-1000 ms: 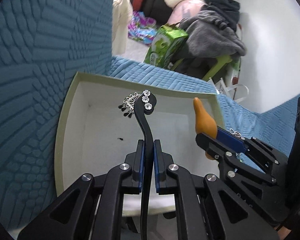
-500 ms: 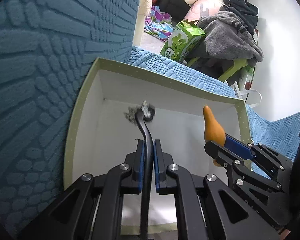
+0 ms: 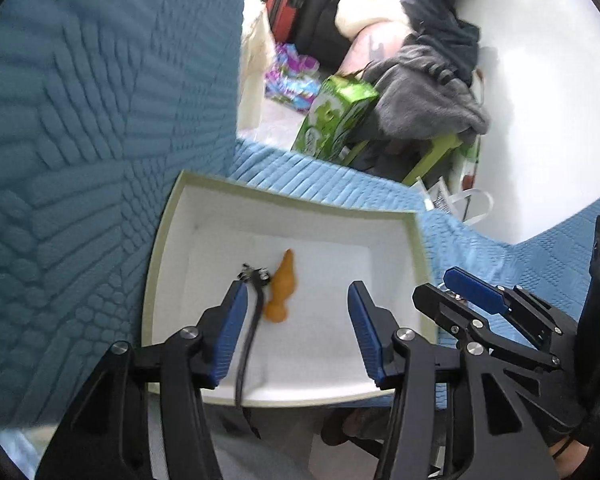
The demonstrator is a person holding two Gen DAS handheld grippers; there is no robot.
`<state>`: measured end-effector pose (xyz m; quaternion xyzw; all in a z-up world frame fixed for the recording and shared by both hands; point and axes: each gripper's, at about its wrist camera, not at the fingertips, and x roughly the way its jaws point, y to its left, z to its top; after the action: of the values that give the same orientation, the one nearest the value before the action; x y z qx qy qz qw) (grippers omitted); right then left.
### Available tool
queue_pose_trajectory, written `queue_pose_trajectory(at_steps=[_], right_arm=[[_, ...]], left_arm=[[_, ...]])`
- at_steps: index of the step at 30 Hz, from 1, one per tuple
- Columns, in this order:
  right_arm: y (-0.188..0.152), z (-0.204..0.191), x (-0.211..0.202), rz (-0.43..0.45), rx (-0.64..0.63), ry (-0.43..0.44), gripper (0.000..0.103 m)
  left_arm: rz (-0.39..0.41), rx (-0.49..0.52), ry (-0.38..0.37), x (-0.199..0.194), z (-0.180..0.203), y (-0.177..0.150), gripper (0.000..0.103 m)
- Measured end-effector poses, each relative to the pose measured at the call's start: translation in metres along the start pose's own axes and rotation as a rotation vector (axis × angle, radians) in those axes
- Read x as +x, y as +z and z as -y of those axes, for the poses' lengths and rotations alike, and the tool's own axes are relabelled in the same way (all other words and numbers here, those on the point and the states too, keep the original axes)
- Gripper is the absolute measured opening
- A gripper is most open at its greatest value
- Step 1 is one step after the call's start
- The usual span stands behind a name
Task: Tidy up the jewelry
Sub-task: 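Open both tools to drop the clip and pendant into the box, then move both tools back over the jewelry pile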
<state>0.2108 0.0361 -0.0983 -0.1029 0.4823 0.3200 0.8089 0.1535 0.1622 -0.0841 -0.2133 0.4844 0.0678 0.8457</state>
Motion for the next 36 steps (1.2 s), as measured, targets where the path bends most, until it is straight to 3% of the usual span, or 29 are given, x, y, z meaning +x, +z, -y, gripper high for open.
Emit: queue_pose_trajectory(at_steps=[16,23,36], right_arm=[[-0.014,0.013,-0.134,0.273,-0.004,-0.014,0.041],[-0.03,0.035,-0.163,0.332,0.01,-0.06,0.044],[-0.076,0.065,-0.157,0.351,0.033,-0.111,0.045]], left_arm=[[0.264,0.075,-0.078,-0.102,0.06,-0.016,0.053],[0.31,0.109,-0.099,-0.107,0.081,-0.029,0.053],[0.356,0.159,-0.128,-0.08,0.113,-0.066,0.053]])
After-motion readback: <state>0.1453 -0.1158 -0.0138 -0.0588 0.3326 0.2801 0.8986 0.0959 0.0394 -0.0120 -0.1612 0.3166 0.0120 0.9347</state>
